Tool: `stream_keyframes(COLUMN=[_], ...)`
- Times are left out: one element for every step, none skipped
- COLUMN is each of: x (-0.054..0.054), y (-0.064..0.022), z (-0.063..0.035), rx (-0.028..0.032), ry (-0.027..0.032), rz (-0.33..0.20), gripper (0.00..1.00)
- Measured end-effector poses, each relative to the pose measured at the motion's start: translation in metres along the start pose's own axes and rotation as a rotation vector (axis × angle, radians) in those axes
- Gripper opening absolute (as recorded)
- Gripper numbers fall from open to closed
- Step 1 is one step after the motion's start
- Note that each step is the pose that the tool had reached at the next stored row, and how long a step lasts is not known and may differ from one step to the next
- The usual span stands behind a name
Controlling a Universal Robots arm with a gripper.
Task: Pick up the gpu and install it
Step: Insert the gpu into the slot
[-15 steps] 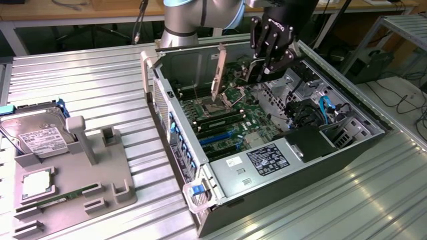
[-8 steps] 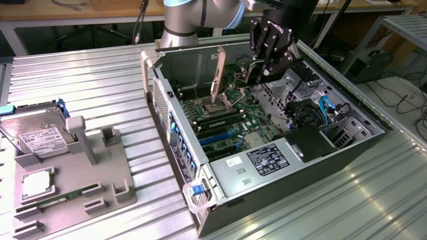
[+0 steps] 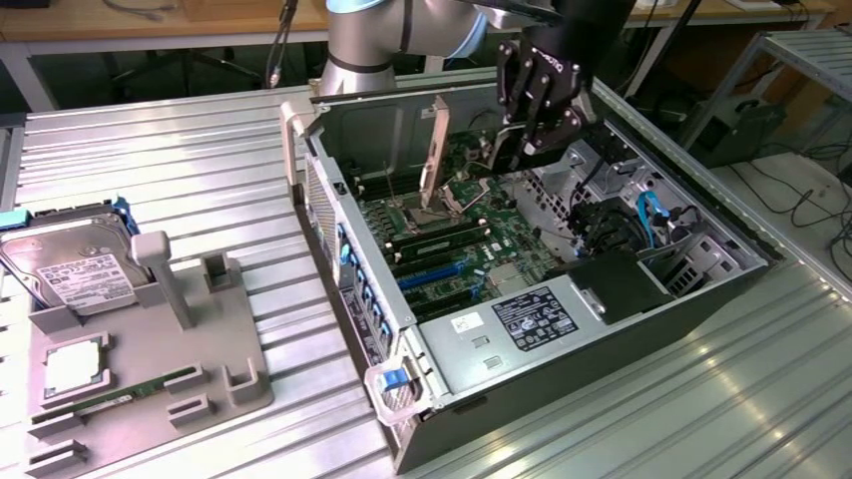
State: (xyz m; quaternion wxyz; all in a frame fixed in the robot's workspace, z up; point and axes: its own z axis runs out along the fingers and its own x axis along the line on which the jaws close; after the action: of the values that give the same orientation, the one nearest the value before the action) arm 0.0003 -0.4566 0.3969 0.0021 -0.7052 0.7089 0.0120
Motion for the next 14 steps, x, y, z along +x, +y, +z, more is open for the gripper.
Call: stream_keyframes(x=[0.0000,0.0000,0.0000,0.0000,0.0000,0.0000,0.0000,0.0001,0.0001,0.0001,0.0001,0.0001,0.0001,0.0001], y=[0.0000,0.0000,0.0000,0.0000,0.0000,0.0000,0.0000,0.0000,0.0000,0.0000,0.0000,0.0000,0.0000,0.0000], z=[0.0004,0.0008,0.0011,0.0014,0.0017,0.0019,0.0023,0.0026,0.0030,0.0034,0.0037,0.0044,0.0046,0.0050], rx=[0.0000,0.0000,0.0000,0.0000,0.0000,0.0000,0.0000,0.0000,0.0000,0.0000,0.0000,0.0000,0.0000,0.0000], ry=[0.0001,0.0001,0.0000,0.0000,0.0000,0.0001,-0.0001,0.0000,0.0000,0.0000,0.0000,0.0000,0.0001,0.0000], rz=[0.000,0.000,0.000,0.000,0.000,0.000,0.000,0.000,0.000,0.000,0.000,0.000,0.000,0.000], gripper=[0.28,0.28,0.28,0.28,0.28,0.28,0.28,0.28,0.28,0.28,0.28,0.28,0.28,0.28])
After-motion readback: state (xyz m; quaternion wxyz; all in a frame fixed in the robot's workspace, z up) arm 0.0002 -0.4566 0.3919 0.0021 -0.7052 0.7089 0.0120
